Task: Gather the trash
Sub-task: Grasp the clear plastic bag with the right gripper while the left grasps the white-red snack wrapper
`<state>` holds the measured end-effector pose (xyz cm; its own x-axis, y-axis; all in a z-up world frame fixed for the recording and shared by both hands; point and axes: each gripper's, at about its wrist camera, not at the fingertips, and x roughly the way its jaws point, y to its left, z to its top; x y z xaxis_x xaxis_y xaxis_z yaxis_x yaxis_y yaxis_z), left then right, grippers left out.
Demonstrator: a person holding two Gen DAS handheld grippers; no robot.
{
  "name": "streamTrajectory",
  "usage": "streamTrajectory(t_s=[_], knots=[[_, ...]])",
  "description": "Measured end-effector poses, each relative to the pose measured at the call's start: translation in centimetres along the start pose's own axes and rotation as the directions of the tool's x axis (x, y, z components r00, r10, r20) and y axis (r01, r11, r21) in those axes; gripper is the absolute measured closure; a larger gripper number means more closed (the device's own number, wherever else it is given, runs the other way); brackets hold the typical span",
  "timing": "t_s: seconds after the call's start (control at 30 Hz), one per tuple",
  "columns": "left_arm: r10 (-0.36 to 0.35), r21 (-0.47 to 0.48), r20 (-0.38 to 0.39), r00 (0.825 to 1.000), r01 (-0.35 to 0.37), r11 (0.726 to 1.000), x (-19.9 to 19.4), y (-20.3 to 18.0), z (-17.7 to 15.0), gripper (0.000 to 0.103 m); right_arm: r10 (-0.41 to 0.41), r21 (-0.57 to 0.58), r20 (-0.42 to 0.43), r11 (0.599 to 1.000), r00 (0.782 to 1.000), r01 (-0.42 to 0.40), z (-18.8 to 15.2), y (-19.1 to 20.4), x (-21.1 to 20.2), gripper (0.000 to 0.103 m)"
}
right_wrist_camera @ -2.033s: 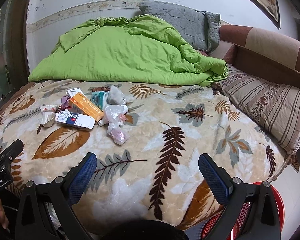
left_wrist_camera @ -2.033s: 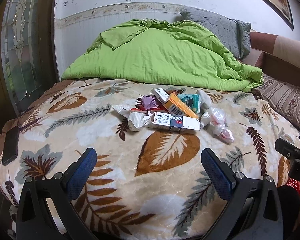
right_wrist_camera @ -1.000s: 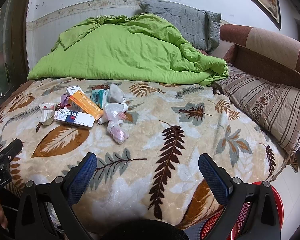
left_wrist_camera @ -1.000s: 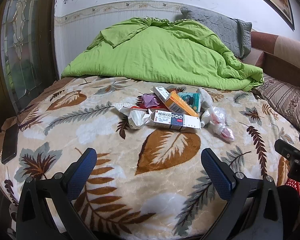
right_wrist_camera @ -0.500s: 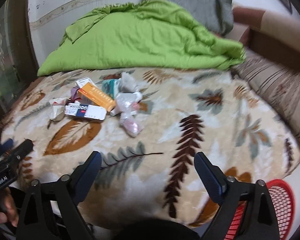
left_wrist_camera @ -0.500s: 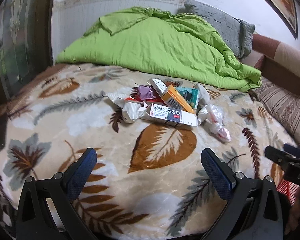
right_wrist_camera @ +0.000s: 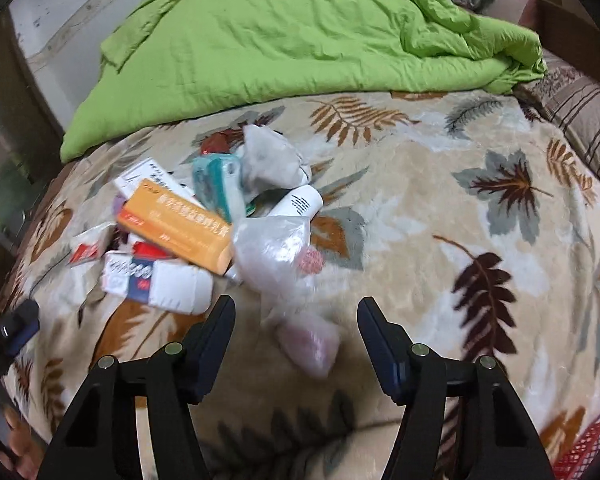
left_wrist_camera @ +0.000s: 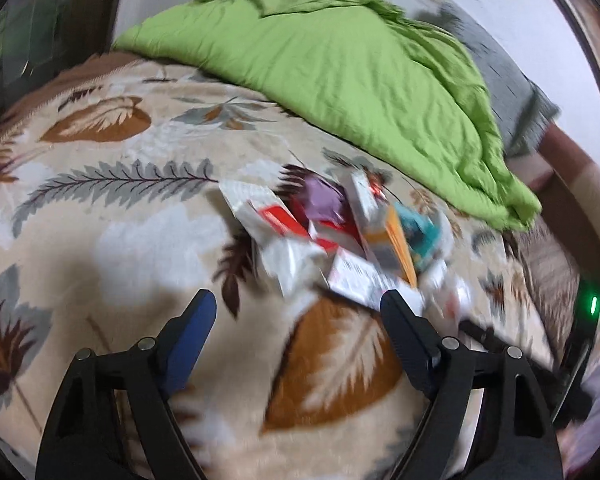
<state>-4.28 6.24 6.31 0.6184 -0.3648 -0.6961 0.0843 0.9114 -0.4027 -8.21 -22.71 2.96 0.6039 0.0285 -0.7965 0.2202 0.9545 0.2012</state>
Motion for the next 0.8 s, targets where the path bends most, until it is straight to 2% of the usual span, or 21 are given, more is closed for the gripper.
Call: streamTrajectory(t_s=[0.07,0.17,0.3,0.43,0.63,0.7,0.8], knots=[[-0.019,-0.067,-0.02,1.0,0.018,0.998,1.7,0.7,1.4,0.02,0.004,0.007,-0.028,1.0,1.0,-0.004,0.3,0.1,1.0,0.048],[-0.045,-0.149,-0.049,0.998,0.037,0.988,4.1,1.5,2.5,0.02,0.019,0.014,-0.056,1.0,0.998,-0.018,0.4,-0.3,2.0,0.057],[-0.055,-0.21,-0.079,0.995,0.038,0.977,7.1,2.1,3.2,0.021,0.027,0.009,-0.029,1.0,0.999,-0.027,0.4,-0.6,1.8,0.069],[-0.057,-0.212,-0.114,0.992,0.032,0.977,9.0,2.3,3.4,0.049,0.047,0.022,-0.008,0.999,0.999,-0.047,0.4,-0.8,1.3,0.07],[-0.068,-0.191,-0.093,0.993,0.049,0.98,9.0,2.7,3.3,0.06,0.053,0.036,0.072,0.998,0.996,-0.056,0.5,-0.9,-0.5,0.07],[-0.077,-0.187,-0.082,0.994,0.061,0.981,8.5,2.9,3.0,0.06,0.054,0.035,0.087,0.998,0.995,-0.057,0.4,-0.9,-0.9,0.071],[-0.047,-0.138,-0.043,0.998,0.041,0.99,7.0,2.5,2.5,0.06,0.056,0.026,0.119,0.998,0.991,-0.06,0.2,-0.6,-1.9,0.071]])
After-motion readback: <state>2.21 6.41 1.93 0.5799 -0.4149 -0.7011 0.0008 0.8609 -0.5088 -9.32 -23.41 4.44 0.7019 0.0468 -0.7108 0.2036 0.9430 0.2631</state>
